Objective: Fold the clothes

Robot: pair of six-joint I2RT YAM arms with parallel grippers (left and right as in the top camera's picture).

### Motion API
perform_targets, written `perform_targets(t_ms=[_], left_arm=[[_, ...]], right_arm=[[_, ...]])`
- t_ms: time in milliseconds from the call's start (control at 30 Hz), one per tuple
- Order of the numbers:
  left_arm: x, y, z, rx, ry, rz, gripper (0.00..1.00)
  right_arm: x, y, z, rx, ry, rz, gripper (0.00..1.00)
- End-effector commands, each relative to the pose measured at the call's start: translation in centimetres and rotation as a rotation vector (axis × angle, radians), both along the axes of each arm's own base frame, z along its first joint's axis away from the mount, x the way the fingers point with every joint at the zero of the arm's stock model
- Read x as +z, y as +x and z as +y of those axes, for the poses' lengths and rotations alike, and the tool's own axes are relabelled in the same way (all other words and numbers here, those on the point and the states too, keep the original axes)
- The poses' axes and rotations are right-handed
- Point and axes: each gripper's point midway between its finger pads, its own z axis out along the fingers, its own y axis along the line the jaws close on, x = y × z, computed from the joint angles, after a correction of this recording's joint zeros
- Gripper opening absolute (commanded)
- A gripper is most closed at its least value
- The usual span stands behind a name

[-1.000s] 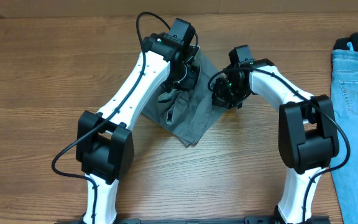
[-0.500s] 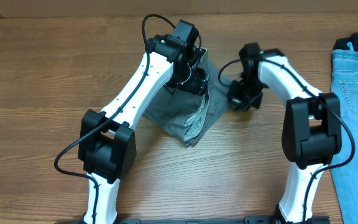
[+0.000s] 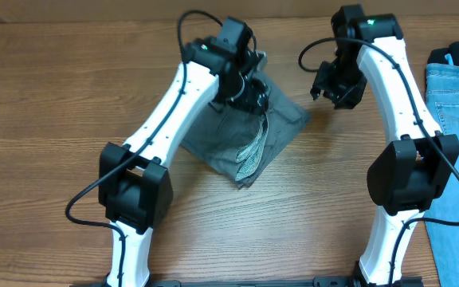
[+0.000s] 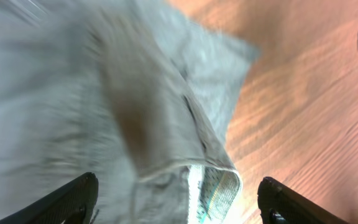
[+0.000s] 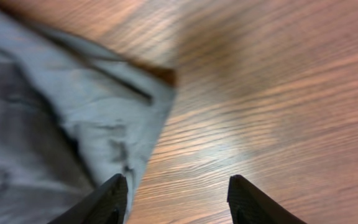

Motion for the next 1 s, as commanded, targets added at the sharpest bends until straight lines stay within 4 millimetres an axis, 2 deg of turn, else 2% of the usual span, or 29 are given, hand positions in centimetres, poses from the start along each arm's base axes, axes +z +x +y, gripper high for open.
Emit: perform_targets(t_ms=[0,67,133,167,300,367,400,467,567,633,800,933,967], left_arm=[[6.0,3.0,4.6,0.162,-0.036,-0.112,0.85],[6.9,4.2,8.1,0.295,-0.018,-0.115,0.86],[7.0,5.1,12.2,0.433,0.002,-0.096,0.96],[6.8,5.2,14.3,0.495,0.009,-0.073,0.96],[5.0,4.5,20.7,0.643,0.041,0.033,0.97],[3.9,3.8,22.9,0.690,0.057,0.085,0.99],[3.2,3.2,24.0,0.713,0.066,0.117,1.00],[2.2,2.4,25.1,0.735,0.077,0.163,1.00],[0.9,1.2,25.8,0.746,0.095,0.220,1.00],[0.3,0.6,25.8,0.737,0.107,0.248,1.00],[0.0,0.5,25.4,0.709,0.114,0.248,1.00],[0.0,0.6,25.2,0.703,0.113,0.243,1.00],[0.0,0.5,25.1,0.703,0.114,0.244,1.00]], right_arm=[[1.7,0.4,1.9,0.102,0.094,-0.047,0.57],[1.7,0.4,2.2,0.121,0.097,-0.052,0.56],[1.7,0.4,2.8,0.162,0.097,-0.063,0.56],[1.8,0.5,3.2,0.183,0.097,-0.073,0.57],[2.0,1.1,6.3,0.268,0.106,-0.129,0.58],[2.1,1.4,8.3,0.311,0.111,-0.165,0.65],[2.3,1.7,9.7,0.340,0.115,-0.193,0.72],[2.4,2.0,11.9,0.385,0.125,-0.233,0.82],[1.9,2.1,14.3,0.434,0.095,-0.267,0.86],[1.0,2.0,14.8,0.456,0.020,-0.268,0.86],[-0.6,1.2,16.5,0.486,0.060,-0.221,0.86],[-2.4,1.0,16.3,0.486,0.049,-0.172,0.86],[-3.1,0.9,16.3,0.486,0.045,-0.153,0.83]])
